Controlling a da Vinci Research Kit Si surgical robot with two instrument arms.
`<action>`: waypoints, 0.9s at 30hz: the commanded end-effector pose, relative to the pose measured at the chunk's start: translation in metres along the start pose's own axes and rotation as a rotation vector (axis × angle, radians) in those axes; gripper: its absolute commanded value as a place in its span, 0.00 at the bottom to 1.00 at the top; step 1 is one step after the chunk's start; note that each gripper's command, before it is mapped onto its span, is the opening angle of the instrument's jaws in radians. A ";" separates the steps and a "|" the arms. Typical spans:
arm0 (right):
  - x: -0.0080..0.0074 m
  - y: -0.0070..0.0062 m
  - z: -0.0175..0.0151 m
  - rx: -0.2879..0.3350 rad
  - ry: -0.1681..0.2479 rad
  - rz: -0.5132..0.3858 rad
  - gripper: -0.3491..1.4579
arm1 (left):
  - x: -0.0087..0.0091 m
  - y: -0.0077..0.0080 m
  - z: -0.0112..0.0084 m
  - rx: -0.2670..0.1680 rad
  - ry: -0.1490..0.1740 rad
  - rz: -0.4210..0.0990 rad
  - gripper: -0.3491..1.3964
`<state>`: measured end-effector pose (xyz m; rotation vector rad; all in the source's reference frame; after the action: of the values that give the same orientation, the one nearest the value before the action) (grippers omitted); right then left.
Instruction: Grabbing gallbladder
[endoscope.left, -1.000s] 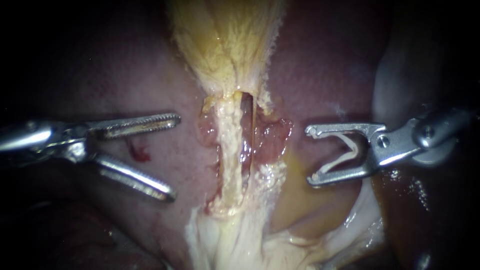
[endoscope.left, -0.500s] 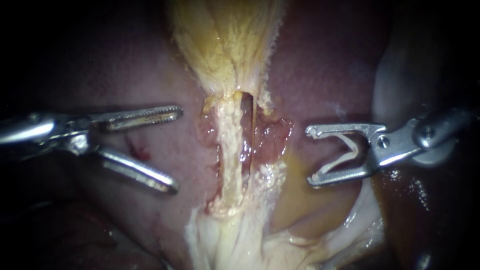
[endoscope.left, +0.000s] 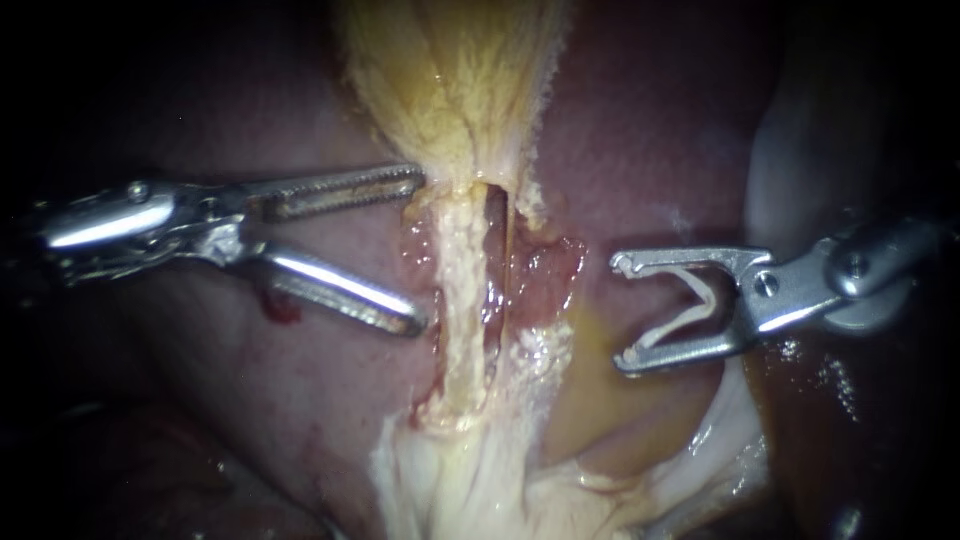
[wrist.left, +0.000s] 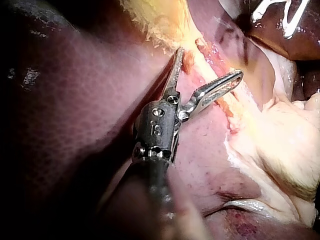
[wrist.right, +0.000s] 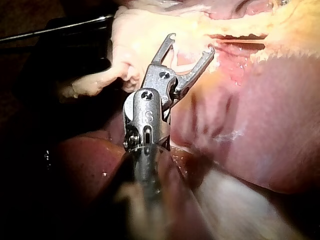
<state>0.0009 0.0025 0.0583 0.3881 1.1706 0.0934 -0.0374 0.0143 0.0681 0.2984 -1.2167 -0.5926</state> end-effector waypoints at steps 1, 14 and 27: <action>0.0000 0.0000 0.0000 0.000 0.000 0.000 0.46 | 0.0000 0.0002 0.0001 -0.004 0.000 -0.001 0.66; 0.0001 0.0001 0.0002 0.002 0.000 0.001 0.46 | 0.0012 0.0023 -0.0003 -0.075 -0.005 -0.030 0.30; 0.0001 0.0000 0.0002 0.005 0.001 0.000 0.46 | 0.0016 0.0019 -0.0012 -0.097 0.077 -0.089 0.00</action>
<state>0.0012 0.0026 0.0583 0.3922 1.1719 0.0917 -0.0354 0.0147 0.0698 0.2937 -1.0967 -0.7146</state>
